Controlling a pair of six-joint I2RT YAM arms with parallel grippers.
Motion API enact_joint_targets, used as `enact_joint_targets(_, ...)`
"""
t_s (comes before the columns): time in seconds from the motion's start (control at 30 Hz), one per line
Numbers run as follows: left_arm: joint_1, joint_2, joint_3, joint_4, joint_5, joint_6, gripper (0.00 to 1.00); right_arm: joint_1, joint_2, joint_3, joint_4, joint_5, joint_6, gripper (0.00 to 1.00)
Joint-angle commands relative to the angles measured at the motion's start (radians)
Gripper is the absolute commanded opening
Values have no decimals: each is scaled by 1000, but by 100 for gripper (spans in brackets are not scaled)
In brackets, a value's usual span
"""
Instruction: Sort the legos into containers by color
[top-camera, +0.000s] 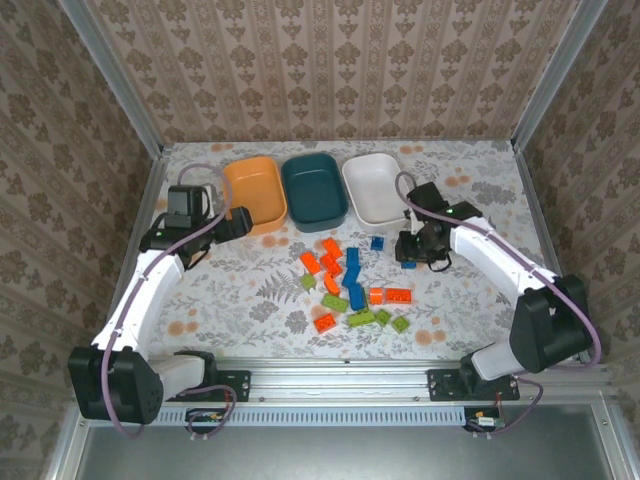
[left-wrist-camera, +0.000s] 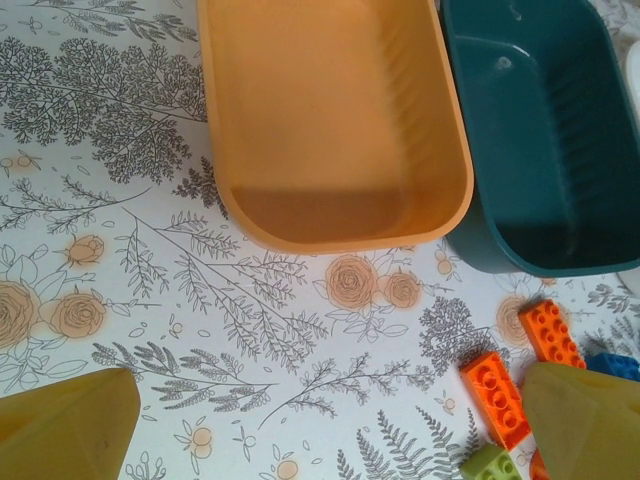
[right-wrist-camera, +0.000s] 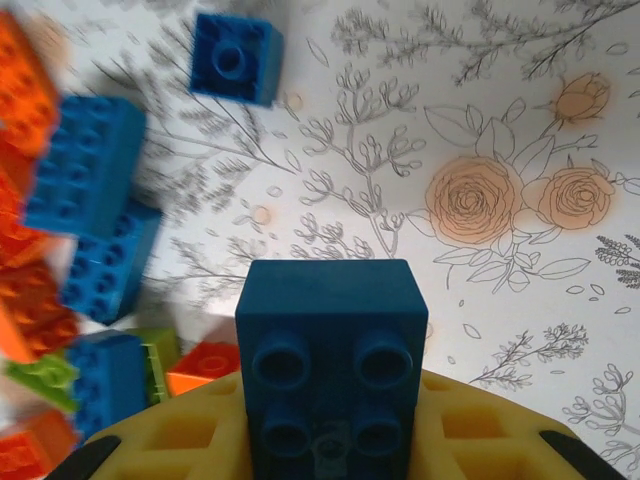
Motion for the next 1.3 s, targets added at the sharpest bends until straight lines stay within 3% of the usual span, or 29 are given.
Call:
enact_joint_targets(0.0, 16, 2, 30, 23, 32, -41, 100, -47, -33, 108, -28, -114, 73, 25)
enact_joint_targets(0.2, 40, -4, -1, 65, 95, -90, 100, -81, 101, 321, 44, -203, 154, 25)
enact_joint_targets(0.57, 55, -54, -14, -1, 151, -98, 100, -68, 574, 776, -64, -157, 127, 24)
enact_joint_targets(0.8, 63, -77, -15, -75, 177, -100, 100, -42, 787, 933, -140, -117, 80, 27)
enact_joint_targets(0.93, 69, -95, -26, -85, 174, -104, 100, -42, 846, 959, -168, -96, 67, 31)
enact_joint_targets(1.07, 85, -108, -44, -80, 178, -110, 100, -42, 866, 975, -197, -79, 66, 42)
enact_joint_targets(1.13, 91, -104, -48, -79, 184, -110, 100, -41, 853, 974, -203, -66, 65, 50)
enact_joint_targets(1.27, 96, -86, -50, -62, 197, -113, 100, -38, 769, 944, -209, -42, 64, 56)
